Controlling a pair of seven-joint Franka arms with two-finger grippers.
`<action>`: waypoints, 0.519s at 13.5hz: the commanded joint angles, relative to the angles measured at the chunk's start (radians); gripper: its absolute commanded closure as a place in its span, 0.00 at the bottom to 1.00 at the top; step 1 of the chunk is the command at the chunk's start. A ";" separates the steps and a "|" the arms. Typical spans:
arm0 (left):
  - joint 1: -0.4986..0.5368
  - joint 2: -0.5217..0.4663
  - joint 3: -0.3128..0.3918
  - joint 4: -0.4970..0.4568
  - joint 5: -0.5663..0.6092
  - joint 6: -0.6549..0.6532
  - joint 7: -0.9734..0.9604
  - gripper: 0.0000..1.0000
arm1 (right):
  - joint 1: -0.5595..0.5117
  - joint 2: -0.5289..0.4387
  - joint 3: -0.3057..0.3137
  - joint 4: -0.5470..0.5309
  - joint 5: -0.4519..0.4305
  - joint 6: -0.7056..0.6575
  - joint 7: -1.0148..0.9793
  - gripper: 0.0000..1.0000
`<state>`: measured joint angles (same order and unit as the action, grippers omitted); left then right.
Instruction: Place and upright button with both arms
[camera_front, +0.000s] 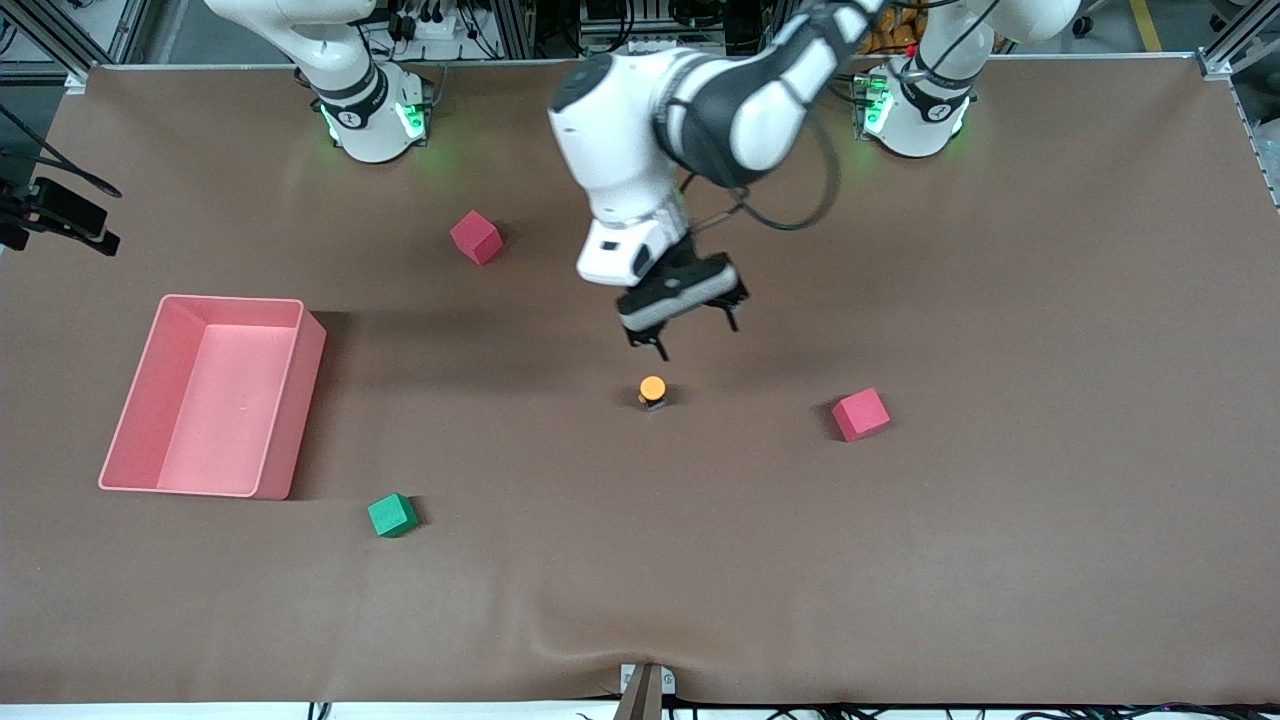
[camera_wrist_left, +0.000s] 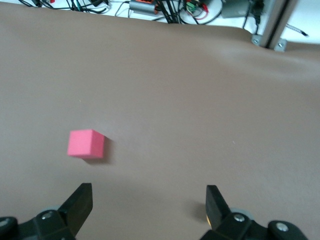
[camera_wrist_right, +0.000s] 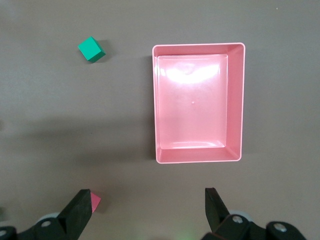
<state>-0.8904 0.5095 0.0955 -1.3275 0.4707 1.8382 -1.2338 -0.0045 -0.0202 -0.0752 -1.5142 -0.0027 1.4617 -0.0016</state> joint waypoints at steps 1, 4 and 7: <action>0.069 -0.049 -0.011 -0.025 -0.056 0.000 0.104 0.00 | 0.001 0.003 0.005 0.012 -0.011 -0.011 0.014 0.00; 0.187 -0.085 -0.016 -0.018 -0.170 0.000 0.273 0.00 | -0.002 0.003 0.005 0.012 -0.017 -0.018 0.012 0.00; 0.303 -0.153 -0.033 -0.019 -0.236 -0.008 0.478 0.00 | 0.000 0.003 0.005 0.014 -0.017 -0.008 0.014 0.00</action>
<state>-0.6405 0.4210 0.0854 -1.3259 0.2744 1.8403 -0.8632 -0.0041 -0.0201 -0.0747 -1.5141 -0.0028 1.4582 -0.0016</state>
